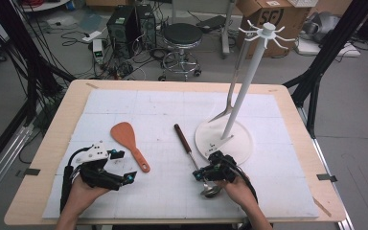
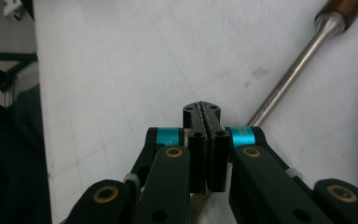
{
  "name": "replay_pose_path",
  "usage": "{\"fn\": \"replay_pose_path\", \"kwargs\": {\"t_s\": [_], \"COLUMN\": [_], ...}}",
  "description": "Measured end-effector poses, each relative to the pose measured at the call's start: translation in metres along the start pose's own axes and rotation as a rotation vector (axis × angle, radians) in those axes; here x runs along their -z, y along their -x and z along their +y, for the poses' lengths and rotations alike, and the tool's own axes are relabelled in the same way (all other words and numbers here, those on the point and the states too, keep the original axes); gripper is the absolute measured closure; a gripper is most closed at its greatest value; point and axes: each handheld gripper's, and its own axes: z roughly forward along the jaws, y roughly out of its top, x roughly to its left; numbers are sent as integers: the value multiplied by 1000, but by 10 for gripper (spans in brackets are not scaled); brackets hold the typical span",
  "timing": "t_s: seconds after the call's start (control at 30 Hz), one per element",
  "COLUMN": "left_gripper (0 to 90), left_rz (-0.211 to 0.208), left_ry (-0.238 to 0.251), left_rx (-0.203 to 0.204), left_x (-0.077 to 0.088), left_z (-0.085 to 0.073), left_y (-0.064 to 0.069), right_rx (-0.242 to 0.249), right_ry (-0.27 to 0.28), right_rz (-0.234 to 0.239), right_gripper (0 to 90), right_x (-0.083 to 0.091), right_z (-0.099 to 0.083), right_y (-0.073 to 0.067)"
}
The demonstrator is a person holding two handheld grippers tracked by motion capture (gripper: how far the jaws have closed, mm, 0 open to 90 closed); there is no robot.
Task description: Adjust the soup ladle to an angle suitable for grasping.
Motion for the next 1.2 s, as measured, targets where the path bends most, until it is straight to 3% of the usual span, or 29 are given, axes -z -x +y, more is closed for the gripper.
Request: {"fn": "replay_pose_path", "kwargs": {"t_s": [0.1, 0.27, 0.37, 0.63, 0.9, 1.2], "left_gripper": [109, 109, 109, 109, 109, 109], "left_rz": [-1, 0, 0, -1, -2, -2], "left_ry": [-2, -1, 0, 3, 5, 4], "left_rx": [-2, 1, 1, 0, -2, 1], "left_x": [0, 0, 0, 0, 1, 0], "left_z": [0, 0, 0, 0, 0, 1], "left_y": [0, 0, 0, 0, 0, 0], "right_rx": [-7, -70, -83, -106, -106, -55], "right_ry": [34, 87, 110, 108, 95, 84], "right_rz": [-23, -76, -111, -164, -168, -130], "right_gripper": [897, 898, 897, 898, 898, 898], "right_x": [3, 6, 6, -4, -10, -20], "right_z": [4, 5, 7, 12, 14, 19], "right_y": [1, 13, 18, 27, 29, 25]}}
